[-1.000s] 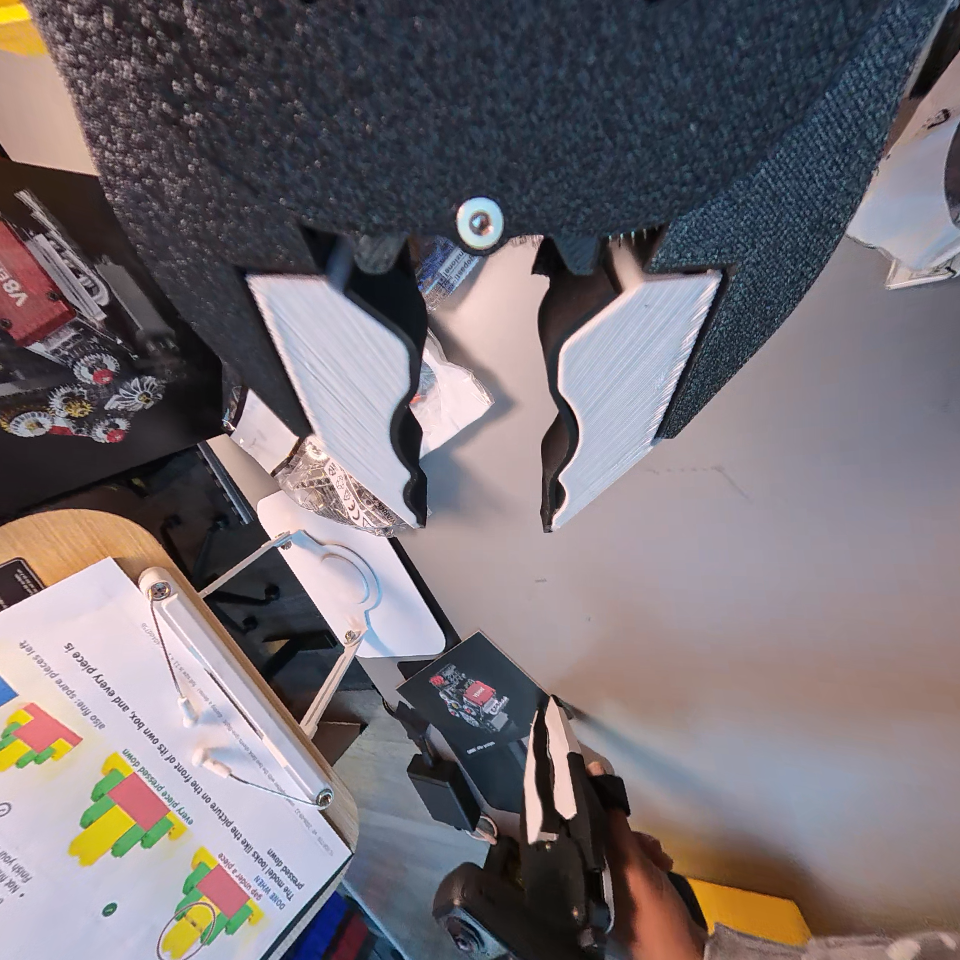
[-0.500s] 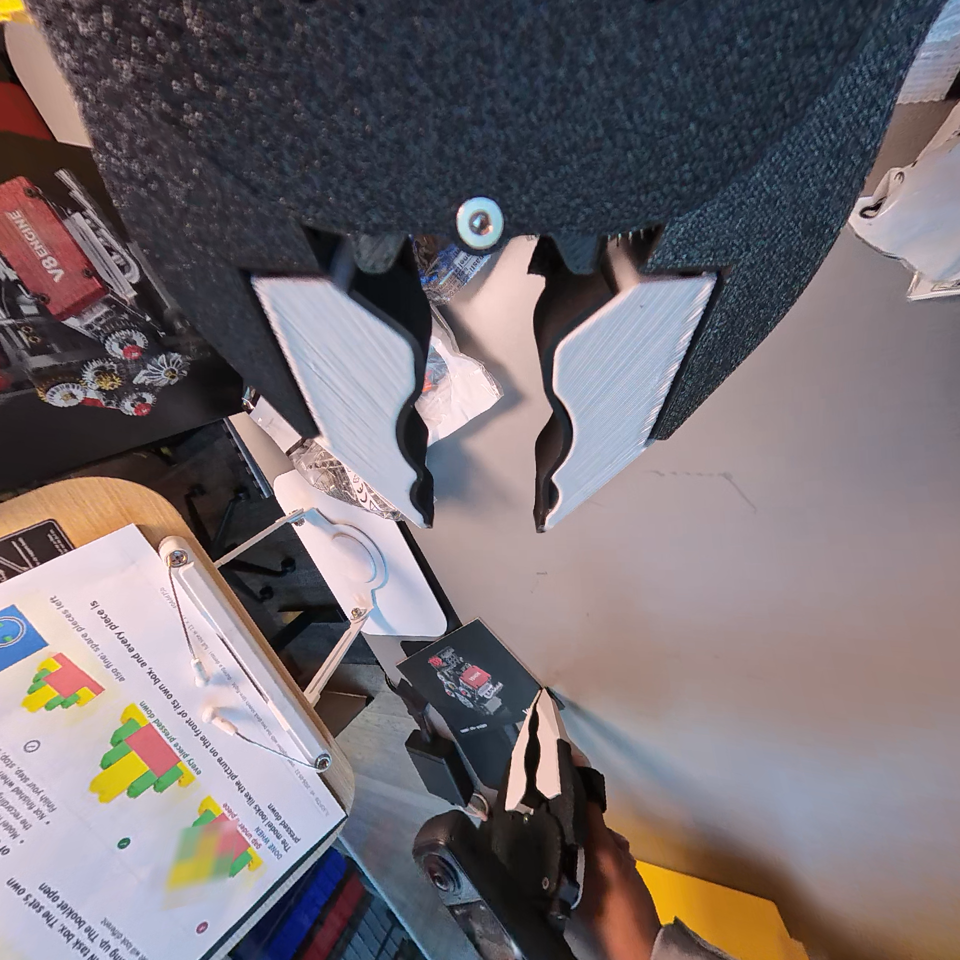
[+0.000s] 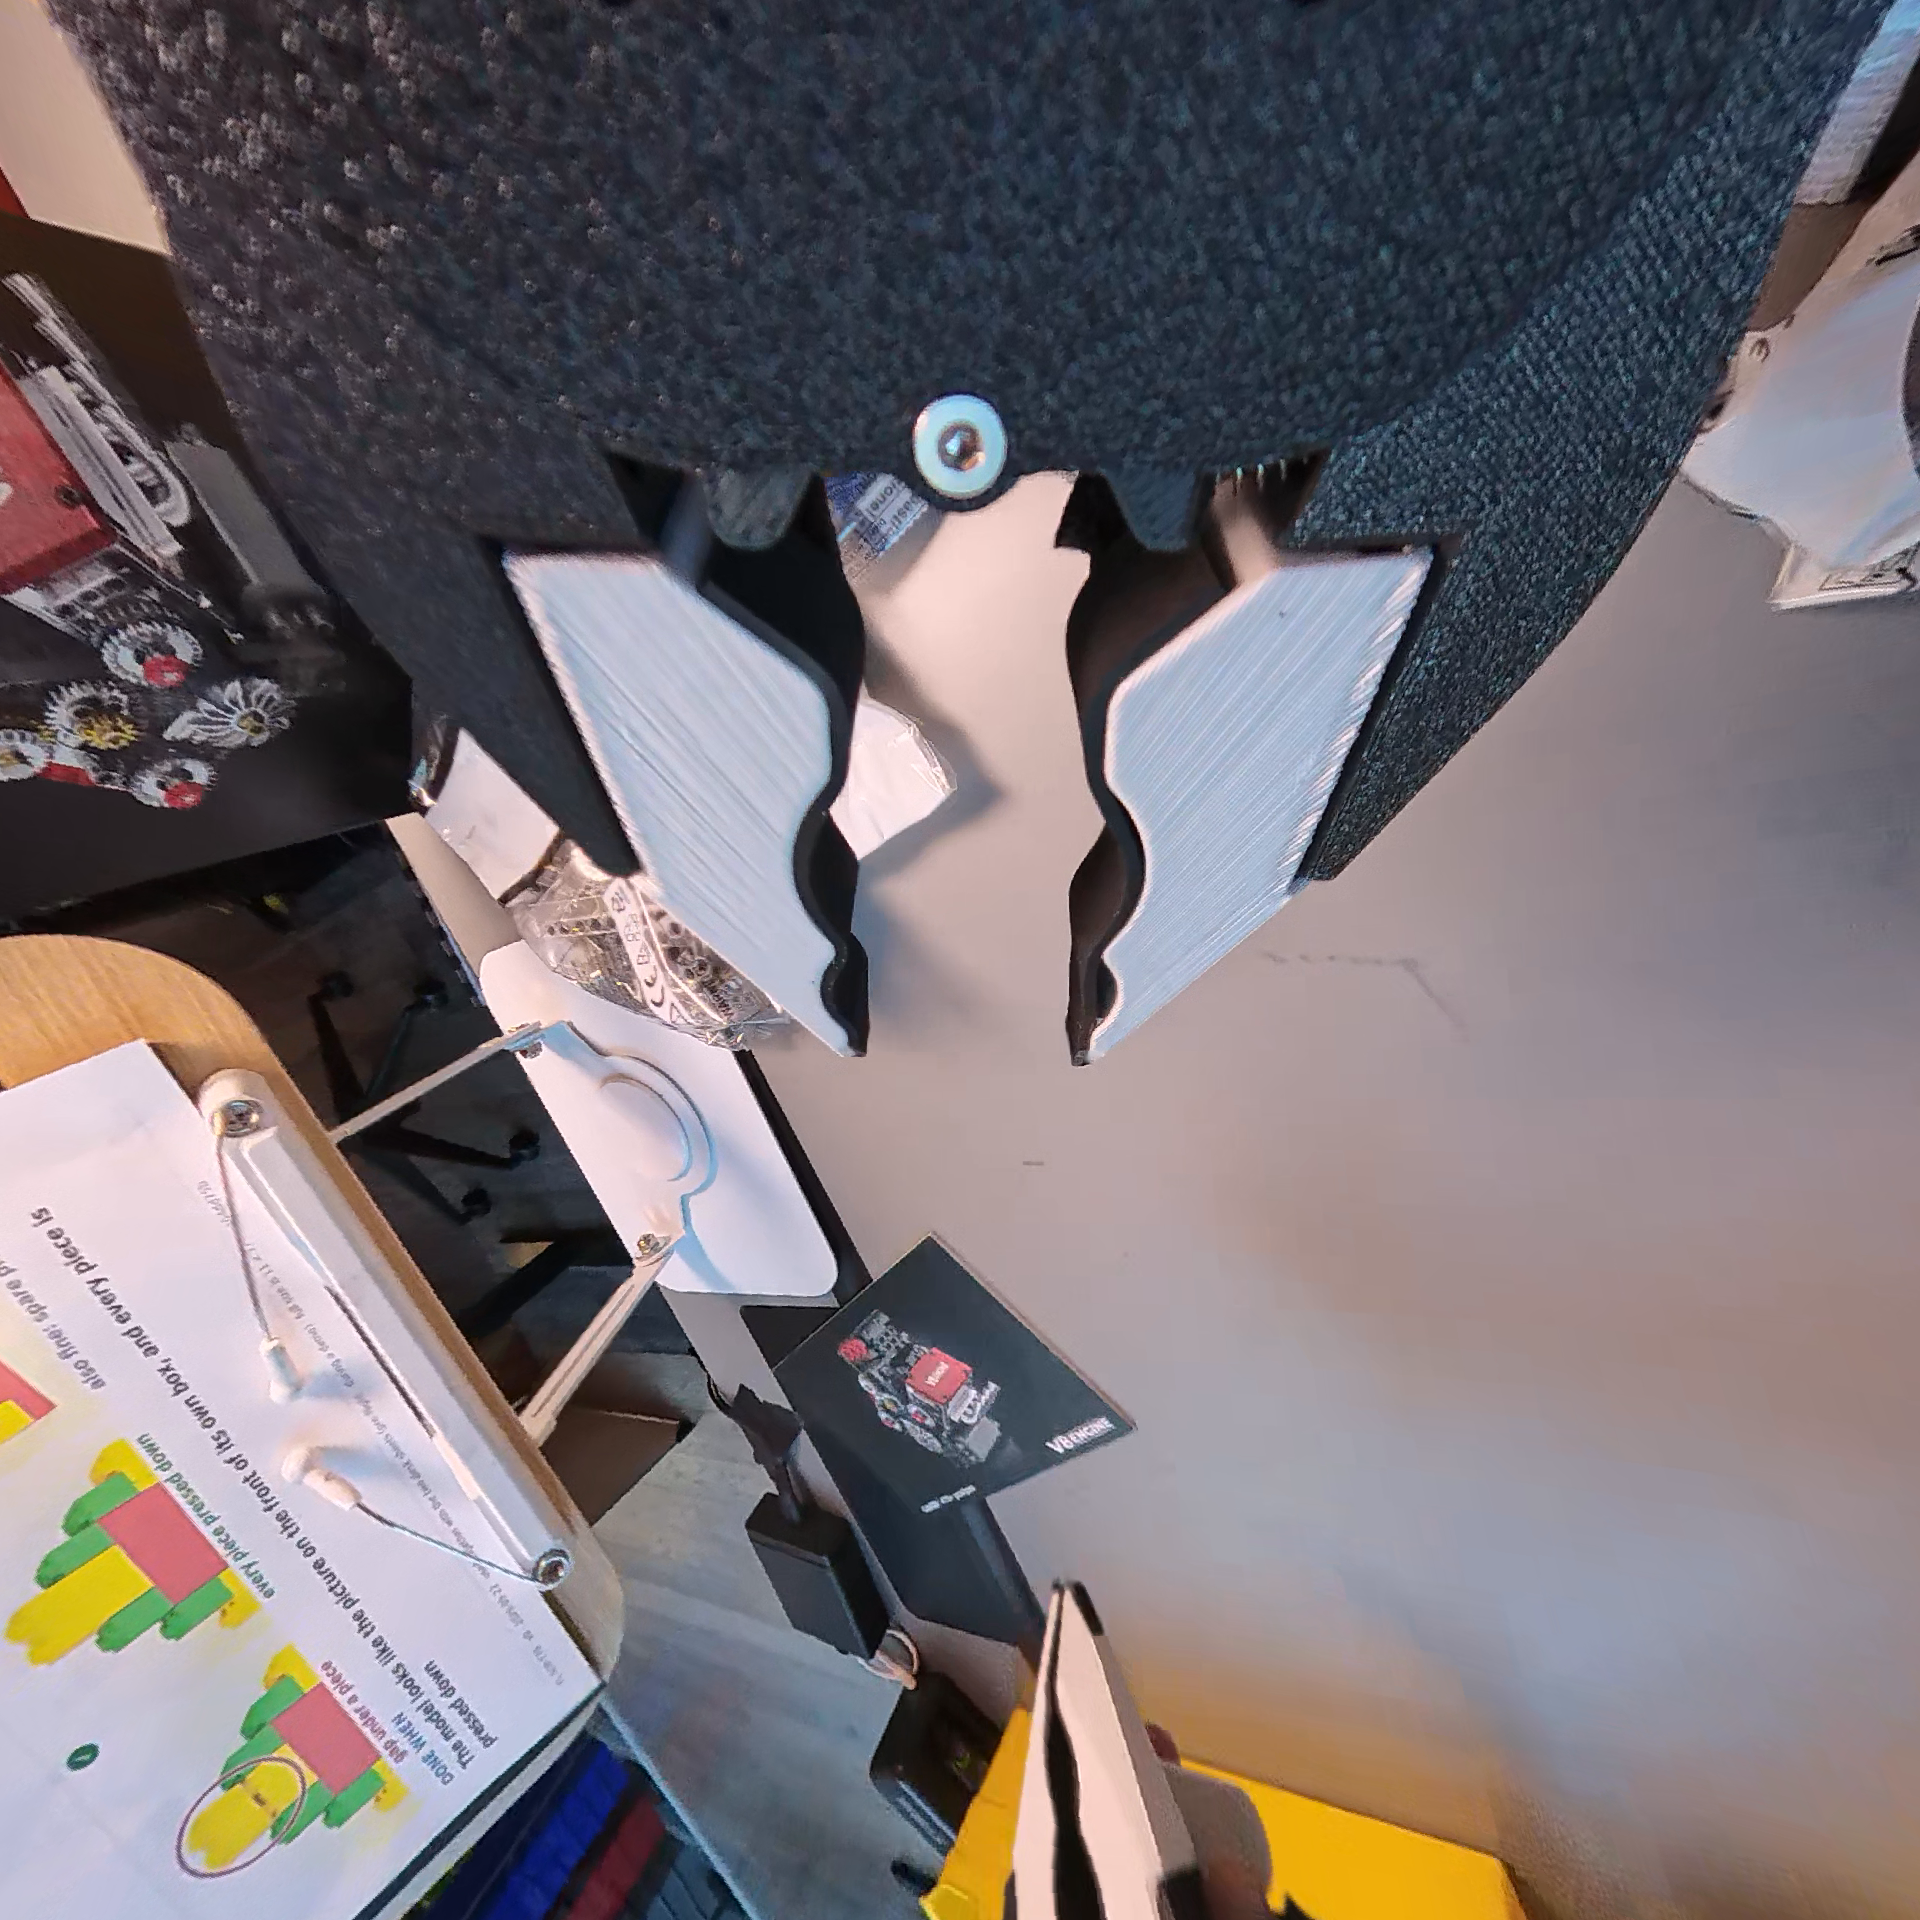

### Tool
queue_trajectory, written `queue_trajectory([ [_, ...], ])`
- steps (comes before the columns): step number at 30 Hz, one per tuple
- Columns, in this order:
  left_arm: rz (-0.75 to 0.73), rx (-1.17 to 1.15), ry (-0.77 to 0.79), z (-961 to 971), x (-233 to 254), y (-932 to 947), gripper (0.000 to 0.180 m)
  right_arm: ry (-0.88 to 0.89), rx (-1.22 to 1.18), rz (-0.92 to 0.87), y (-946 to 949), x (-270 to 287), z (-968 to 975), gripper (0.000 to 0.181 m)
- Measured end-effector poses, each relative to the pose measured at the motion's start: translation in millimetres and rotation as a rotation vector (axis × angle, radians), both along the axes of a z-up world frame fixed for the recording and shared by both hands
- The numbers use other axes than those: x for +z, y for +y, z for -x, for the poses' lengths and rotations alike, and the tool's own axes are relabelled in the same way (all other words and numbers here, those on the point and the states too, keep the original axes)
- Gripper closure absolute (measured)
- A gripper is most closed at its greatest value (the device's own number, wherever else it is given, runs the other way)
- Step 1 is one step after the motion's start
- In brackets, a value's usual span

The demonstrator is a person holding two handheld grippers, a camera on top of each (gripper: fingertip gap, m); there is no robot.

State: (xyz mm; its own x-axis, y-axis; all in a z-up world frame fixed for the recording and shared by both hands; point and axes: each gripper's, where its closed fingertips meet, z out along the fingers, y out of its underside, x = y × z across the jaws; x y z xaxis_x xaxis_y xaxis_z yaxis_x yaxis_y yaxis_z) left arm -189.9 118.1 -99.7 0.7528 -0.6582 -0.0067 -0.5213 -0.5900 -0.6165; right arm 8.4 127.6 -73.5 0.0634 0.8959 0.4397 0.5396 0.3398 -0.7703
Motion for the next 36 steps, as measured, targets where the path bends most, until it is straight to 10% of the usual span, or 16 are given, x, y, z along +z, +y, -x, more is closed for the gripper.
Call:
queue_trajectory([
  [6, -0.106, 0.171, 0.185, 36, -7, 13, 0.179, -0.033, 0.037, 0.005, -14, -10, 12, 0.142],
  [14, 0.039, 0.560, -0.182, 133, -59, 105, 0.093, -0.062, 0.046, -0.020, -17, -14, 10, 0.142],
  [21, 0.227, 0.428, 0.061, 167, -109, 135, 0.066, -0.077, -0.002, 0.017, 5, -28, -2, 0.142],
  [29, 0.244, 0.329, 0.114, 161, -105, 126, 0.111, -0.063, 0.008, 0.051, 5, -34, 2, 0.143],
  [32, 0.212, 0.356, 0.150, 173, -98, 116, 0.180, -0.077, 0.012, 0.041, 2, -36, 3, 0.143],
  [36, 0.286, 0.328, 0.130, 162, -99, 85, 0.180, -0.058, 0.021, 0.031, -1, -28, 5, 0.143],
])
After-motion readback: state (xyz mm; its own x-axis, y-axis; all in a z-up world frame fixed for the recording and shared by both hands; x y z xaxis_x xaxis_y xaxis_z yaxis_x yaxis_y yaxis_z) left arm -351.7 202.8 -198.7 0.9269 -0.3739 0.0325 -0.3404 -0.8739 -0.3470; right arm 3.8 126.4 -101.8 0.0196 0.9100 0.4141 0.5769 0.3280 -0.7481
